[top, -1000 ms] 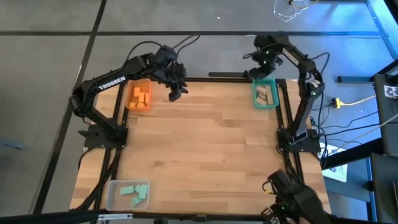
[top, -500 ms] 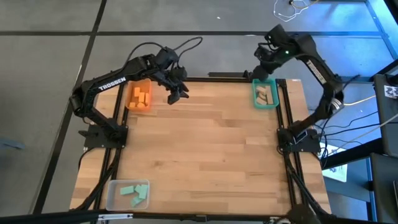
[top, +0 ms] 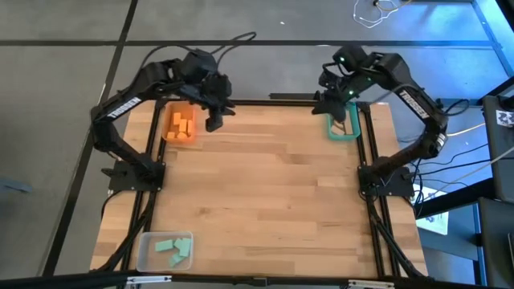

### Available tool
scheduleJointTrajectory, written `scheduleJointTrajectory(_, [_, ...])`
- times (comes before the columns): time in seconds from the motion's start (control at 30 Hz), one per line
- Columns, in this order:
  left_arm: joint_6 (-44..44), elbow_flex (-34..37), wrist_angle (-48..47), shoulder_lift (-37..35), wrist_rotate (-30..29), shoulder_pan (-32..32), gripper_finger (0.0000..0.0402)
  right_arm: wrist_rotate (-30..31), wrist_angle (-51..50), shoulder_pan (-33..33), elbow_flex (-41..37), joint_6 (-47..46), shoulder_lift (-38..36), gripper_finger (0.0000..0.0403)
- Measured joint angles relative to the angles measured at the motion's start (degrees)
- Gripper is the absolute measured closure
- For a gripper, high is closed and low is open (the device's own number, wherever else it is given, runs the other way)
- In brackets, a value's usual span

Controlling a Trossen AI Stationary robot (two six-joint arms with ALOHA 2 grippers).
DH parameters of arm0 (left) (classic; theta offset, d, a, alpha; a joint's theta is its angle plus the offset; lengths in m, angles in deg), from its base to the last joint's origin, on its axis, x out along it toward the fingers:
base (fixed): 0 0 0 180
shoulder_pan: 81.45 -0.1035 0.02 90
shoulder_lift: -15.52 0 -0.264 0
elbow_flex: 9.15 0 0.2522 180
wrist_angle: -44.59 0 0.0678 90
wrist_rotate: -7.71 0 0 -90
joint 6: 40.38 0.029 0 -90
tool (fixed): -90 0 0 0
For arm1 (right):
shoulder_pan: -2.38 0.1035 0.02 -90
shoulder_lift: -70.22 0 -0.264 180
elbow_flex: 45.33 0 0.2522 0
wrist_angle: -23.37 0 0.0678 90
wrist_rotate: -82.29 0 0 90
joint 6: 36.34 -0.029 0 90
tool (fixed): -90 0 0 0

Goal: Sort & place blocks by color
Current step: Return to Home Position

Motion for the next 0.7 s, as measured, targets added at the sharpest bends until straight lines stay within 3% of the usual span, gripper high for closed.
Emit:
scheduleJointTrajectory(0.1, [-0.05, -3.58, -5.56, -0.02, -3.55, 0.82, 0.0341, 6.8, -0.06, 3.46, 3.18, -0.14, -1.02, 0.04])
scheduleJointTrajectory(0.23, [-1.89, -5.8, -10.24, -1.04, -11.11, 2.05, 0.0393, 11.17, -0.67, 6.83, 7.74, -0.52, -2.97, 0.0401])
scheduleJointTrajectory(0.47, [-7.04, -6.48, -16.26, -5.67, -17.46, 3.15, 0.04, 16.59, -2.8, 11.14, 9.98, -2.25, -9.0, 0.0401])
scheduleJointTrajectory(0.7, [-9.64, -5.54, -18.37, -14.43, -18.88, 5.94, 0.0401, 19.84, -4.11, 14.36, 3.31, -5.2, -18.42, 0.0402])
